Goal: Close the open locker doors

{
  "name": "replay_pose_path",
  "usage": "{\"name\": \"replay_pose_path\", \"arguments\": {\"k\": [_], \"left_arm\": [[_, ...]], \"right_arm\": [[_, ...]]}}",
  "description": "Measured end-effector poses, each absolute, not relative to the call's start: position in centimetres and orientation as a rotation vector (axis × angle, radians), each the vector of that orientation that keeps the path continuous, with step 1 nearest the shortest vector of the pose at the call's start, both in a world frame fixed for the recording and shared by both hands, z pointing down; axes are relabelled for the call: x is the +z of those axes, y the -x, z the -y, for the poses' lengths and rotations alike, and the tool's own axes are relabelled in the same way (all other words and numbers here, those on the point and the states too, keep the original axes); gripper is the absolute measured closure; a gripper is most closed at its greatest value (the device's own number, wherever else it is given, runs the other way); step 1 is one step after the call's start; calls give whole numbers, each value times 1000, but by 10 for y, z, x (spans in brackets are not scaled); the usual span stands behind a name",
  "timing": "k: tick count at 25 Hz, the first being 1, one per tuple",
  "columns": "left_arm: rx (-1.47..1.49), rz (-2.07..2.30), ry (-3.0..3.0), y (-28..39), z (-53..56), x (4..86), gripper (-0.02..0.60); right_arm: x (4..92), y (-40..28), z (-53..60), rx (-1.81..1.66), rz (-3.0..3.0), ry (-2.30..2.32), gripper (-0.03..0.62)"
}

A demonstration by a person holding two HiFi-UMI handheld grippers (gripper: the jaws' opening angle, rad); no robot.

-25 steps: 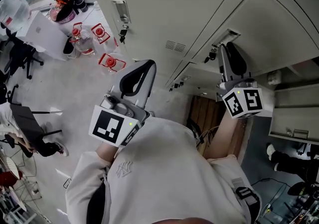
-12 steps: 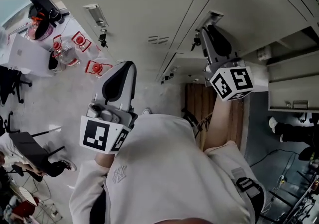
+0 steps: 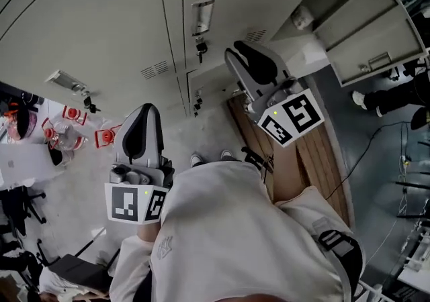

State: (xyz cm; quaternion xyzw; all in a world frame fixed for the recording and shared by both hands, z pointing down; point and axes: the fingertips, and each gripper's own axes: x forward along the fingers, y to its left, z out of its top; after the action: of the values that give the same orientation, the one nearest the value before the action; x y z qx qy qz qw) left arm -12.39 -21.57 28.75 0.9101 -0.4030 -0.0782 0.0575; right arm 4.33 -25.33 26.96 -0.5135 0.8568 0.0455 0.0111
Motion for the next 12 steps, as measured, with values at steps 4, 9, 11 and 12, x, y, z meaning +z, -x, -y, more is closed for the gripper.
{"name": "replay_pose_path", "arguments": {"k": [4,9,11,12], "left_arm": [[-223,1006,-2820,81,212,291,574],[-184,828,-2865,30,201,296,574],[-180,777,-2878,11,197,294,574],[-179,759,-2885,1,195,293,574]], "right_arm": [[263,-91,210,167,-2529,1784,528],[266,-159,165,177,-2369,1983,530],[268,-183,151,182,-2319,2048,530],[268,-193,145,185,-2295,2072,530]]}}
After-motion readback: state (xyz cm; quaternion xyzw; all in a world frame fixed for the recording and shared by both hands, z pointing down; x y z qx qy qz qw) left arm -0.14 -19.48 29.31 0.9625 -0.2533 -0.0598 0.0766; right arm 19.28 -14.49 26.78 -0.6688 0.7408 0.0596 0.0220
